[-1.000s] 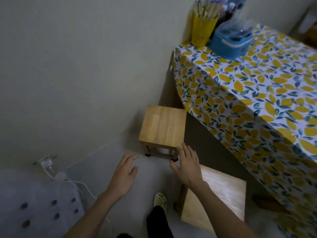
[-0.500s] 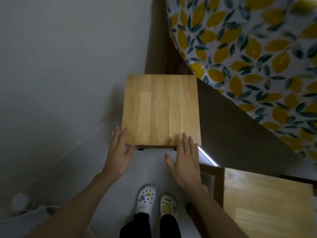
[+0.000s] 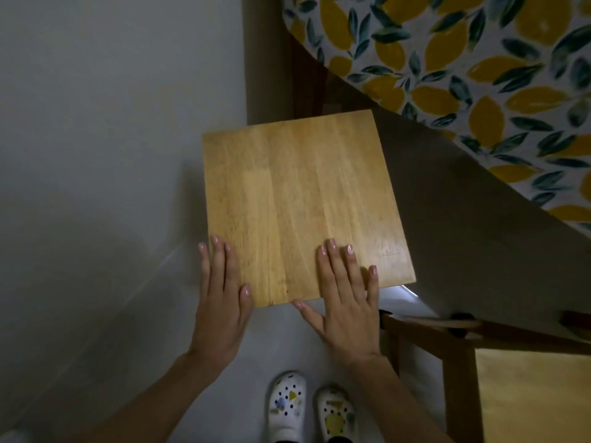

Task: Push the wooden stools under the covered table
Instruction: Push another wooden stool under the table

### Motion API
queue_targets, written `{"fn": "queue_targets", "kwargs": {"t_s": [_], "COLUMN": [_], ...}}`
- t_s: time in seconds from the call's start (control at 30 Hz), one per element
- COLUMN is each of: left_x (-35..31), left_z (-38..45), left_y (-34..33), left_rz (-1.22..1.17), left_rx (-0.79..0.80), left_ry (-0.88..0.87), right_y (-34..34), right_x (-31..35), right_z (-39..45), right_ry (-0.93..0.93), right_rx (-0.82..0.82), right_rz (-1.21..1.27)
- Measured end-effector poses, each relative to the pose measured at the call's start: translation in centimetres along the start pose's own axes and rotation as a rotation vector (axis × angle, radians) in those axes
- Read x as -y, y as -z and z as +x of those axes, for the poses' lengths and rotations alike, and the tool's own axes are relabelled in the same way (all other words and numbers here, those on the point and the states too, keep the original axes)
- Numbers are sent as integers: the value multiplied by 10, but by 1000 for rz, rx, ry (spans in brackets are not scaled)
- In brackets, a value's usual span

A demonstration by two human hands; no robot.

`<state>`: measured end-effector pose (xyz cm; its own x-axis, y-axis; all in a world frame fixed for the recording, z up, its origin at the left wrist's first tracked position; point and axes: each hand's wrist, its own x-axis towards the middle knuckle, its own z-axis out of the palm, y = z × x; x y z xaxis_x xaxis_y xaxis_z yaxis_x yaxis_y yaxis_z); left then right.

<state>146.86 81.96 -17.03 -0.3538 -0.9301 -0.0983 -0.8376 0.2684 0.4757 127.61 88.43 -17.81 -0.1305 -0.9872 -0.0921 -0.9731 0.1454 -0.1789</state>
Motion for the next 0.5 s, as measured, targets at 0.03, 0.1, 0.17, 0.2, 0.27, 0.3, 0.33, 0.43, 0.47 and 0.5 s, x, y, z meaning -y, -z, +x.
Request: {"fn": "queue_targets", "kwargs": {"t_s": [0.03, 0.1, 0.17, 0.2, 0.27, 0.3, 0.33, 0.43, 0.47, 0.5], "left_x": [-4, -14, -26, -32, -45, -52, -59, -74, -77, -81], "left_z": [6, 22, 43, 54, 78, 91, 103, 142, 155, 168], "left_y": [-2, -6, -11, -14, -20, -22, -24, -27, -27, -26], "left_rz": [-4, -9, -6, 2, 23, 27, 27, 23, 16, 5], "left_rx": [-10, -30, -62, -76, -79, -68, -51, -9, 6, 32], "left_ry": [1, 6, -4, -8, 6, 10, 6, -2, 0, 7], "right_y": [1, 5, 11, 14, 22, 27, 32, 44, 47, 50], "right_x": [-6, -21, -38, -47, -65, -74, -83, -105, -112, -118], "right_z": [6, 23, 43, 54, 76, 88, 99, 134, 146, 157], "right_ry": [5, 20, 33, 38, 47, 48, 48, 46, 43, 37], "right_rx": [0, 16, 30, 38, 56, 59, 62, 83, 89, 99], "right_rz": [-11, -29, -47, -56, -75, -85, -93, -112, -120, -126]}}
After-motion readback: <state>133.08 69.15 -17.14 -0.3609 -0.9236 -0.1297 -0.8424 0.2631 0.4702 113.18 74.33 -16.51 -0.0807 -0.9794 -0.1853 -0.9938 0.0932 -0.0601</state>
